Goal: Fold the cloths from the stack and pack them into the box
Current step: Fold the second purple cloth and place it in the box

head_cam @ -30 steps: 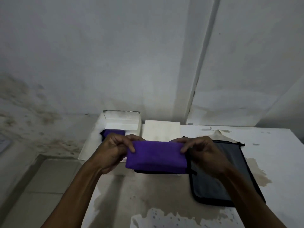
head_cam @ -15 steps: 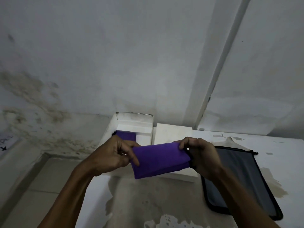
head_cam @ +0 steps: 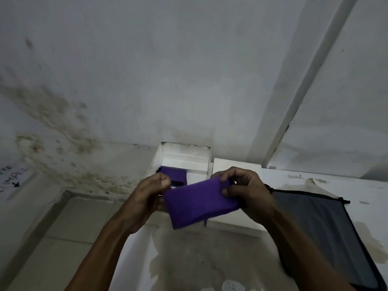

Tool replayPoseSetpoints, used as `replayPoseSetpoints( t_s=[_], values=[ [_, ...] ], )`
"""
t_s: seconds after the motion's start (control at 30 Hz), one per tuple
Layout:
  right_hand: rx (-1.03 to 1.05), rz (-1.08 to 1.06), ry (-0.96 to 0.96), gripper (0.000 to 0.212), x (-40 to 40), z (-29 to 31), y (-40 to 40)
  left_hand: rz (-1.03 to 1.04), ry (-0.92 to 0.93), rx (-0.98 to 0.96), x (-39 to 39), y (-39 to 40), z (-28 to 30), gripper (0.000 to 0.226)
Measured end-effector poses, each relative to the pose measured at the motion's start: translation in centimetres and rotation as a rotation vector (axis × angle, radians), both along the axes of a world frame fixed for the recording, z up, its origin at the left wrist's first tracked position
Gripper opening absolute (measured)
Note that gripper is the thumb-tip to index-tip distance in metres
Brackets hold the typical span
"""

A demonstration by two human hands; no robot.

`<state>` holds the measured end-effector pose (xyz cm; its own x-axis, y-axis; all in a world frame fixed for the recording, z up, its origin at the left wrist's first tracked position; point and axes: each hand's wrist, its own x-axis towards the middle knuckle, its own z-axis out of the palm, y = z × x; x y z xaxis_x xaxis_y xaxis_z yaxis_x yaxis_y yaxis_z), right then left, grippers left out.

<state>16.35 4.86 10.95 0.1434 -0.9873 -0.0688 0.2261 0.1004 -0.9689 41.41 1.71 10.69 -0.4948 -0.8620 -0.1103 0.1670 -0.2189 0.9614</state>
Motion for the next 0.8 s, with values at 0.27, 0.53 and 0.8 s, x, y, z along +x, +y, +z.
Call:
replayPoseSetpoints(
  t_s=[0.27, 0.53, 0.8],
  values=[
    [0.221, -0.323, -0.087, 0.047, 3.7, -2.6, -3.6, 0.245, -0.074, 0.208, 0.9, -3.7, -3.0, 0.053],
    [0.402, -0.348, 0.293, 0.05, 5.2, -6.2, -8.0, -0.256, -0.686, 0.148, 1.2, -7.9, -6.3, 0.067],
    [0.285, -0.139, 0.52, 0.05, 6.1, -6.4, -13.6, -0.398, -0.585, 0.182, -2.2, -11.7, -8.0, 0.041]
  ],
)
